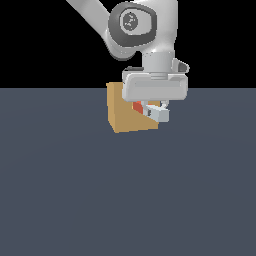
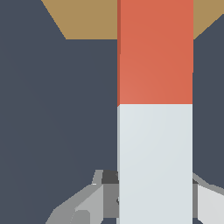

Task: Insert the peg into the horizontal hole in a box.

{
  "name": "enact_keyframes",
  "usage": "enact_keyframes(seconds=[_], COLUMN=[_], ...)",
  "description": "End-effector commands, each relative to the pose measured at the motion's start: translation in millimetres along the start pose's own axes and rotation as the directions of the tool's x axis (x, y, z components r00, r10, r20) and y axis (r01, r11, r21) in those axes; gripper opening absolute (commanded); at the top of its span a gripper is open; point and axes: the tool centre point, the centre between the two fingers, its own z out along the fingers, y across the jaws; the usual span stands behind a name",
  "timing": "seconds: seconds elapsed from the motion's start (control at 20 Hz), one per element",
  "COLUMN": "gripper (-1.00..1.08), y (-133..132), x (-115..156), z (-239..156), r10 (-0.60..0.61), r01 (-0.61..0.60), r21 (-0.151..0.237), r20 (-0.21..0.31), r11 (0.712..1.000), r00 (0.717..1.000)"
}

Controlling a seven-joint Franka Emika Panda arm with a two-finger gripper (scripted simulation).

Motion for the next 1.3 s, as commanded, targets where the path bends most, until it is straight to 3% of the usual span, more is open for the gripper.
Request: enact_keyframes(seconds=[0.0,0.35,0.9,1.25], gripper=[-1.00,-1.00,-1.00,-1.00], y=[1.1,-0.7,-1.2,0.7], x=[-0.1,16.3,102.3,116.3], z=[-1.6,-0.3,-1.5,-1.9], r10=[0.000,0.000,0.000,0.000], r01=[0.000,0.000,0.000,0.000], r21=[-0.003,-0.001,-0.003,-0.003], r20=[0.000,0.000,0.000,0.000], r11=[1.000,1.000,1.000,1.000], r00=[1.000,1.000,1.000,1.000])
